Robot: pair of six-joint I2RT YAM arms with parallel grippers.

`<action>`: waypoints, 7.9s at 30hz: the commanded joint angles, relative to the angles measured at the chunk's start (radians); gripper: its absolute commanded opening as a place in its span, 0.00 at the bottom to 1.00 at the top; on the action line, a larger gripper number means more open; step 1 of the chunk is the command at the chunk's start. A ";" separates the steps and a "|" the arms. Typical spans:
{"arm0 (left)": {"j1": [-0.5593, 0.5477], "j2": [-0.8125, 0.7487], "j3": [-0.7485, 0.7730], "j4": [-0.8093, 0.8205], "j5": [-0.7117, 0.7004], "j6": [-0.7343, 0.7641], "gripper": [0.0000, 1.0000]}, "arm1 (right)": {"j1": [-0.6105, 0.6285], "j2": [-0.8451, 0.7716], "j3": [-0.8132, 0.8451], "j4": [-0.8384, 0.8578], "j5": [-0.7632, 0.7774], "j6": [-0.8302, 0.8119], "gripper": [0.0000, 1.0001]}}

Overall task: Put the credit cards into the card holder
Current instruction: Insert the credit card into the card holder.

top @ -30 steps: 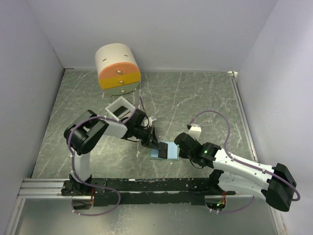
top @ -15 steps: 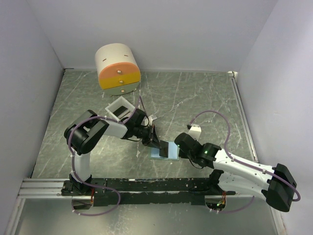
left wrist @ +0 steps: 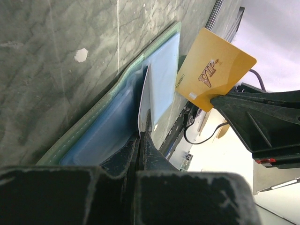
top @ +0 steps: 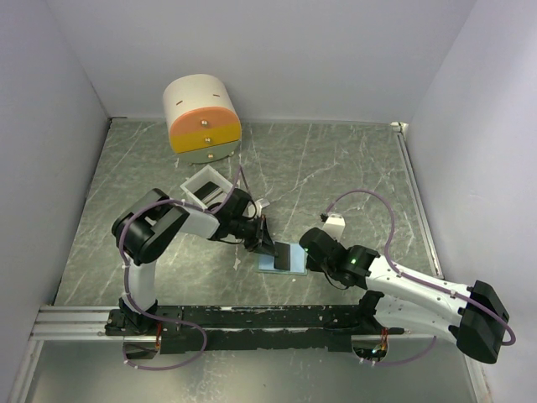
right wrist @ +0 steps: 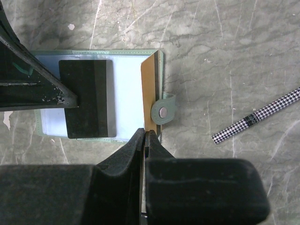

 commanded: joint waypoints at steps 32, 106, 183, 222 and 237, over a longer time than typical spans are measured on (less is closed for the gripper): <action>-0.047 -0.107 0.182 -0.432 -0.392 0.117 0.53 | 0.003 0.012 -0.025 0.019 -0.014 -0.009 0.00; -0.104 -0.083 0.233 -0.445 -0.449 0.070 0.51 | 0.002 -0.004 -0.024 0.041 -0.032 -0.010 0.00; -0.084 -0.401 -0.013 -0.559 -0.698 0.140 0.15 | -0.275 0.079 -0.109 0.565 -0.532 -0.088 0.00; -0.112 -0.316 -0.107 -0.497 -0.667 0.113 0.10 | -0.320 0.152 -0.292 0.761 -0.538 0.068 0.00; -0.120 -0.318 -0.117 -0.487 -0.669 0.106 0.11 | -0.326 0.209 -0.312 0.844 -0.612 0.114 0.00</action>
